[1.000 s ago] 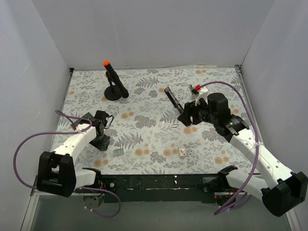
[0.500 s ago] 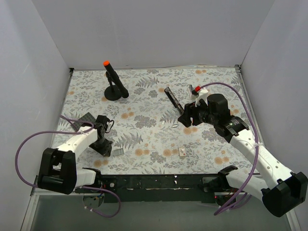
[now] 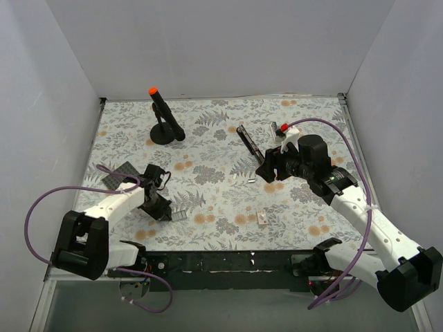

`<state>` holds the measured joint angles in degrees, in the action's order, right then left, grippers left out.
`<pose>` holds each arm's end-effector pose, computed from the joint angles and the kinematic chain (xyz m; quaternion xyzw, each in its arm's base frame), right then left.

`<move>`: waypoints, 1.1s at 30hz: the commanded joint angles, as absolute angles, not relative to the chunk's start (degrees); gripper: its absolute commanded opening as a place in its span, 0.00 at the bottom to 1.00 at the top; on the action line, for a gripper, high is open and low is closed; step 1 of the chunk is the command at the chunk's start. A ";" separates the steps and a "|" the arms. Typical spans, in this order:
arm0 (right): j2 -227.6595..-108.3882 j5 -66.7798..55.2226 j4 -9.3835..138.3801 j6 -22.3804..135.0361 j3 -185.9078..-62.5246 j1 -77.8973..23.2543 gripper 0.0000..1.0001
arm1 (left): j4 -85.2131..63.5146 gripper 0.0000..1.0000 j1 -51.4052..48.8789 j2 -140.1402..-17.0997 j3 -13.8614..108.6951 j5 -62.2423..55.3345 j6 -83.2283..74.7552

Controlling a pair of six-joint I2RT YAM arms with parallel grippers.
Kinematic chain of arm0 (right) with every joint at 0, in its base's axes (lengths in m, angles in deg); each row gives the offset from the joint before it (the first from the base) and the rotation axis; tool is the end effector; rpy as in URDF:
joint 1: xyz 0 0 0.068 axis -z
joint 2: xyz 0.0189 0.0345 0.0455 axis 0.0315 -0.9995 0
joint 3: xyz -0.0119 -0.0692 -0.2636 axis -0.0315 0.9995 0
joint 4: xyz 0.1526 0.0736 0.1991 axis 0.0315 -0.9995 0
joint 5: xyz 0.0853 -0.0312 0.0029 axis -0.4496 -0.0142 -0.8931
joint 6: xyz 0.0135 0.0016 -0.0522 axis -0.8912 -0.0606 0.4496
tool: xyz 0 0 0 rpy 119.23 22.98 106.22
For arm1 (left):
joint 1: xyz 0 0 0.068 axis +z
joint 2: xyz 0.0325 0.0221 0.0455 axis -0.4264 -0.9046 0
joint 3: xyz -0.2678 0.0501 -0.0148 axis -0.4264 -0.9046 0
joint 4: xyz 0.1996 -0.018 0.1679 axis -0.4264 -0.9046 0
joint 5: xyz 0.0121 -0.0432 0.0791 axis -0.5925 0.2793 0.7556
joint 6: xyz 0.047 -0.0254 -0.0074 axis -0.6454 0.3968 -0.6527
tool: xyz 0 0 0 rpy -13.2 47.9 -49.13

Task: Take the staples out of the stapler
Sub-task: Move the staple box to the center of the board.

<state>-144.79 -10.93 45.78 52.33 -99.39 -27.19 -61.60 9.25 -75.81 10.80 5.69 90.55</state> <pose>0.1950 0.1171 0.3183 -0.1915 0.8245 0.2674 0.4605 0.1741 -0.0494 0.1565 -0.7091 0.7041 -0.0292 0.0249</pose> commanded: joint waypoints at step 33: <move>-177.08 -2.01 41.12 49.54 -121.42 -32.73 0.55 | -49.62 0.24 8.44 -71.85 24.73 18.09 65.59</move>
<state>-170.60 -4.73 44.30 54.26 -112.20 -32.50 -54.60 4.85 -71.42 21.05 16.27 75.97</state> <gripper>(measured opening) 0.575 0.136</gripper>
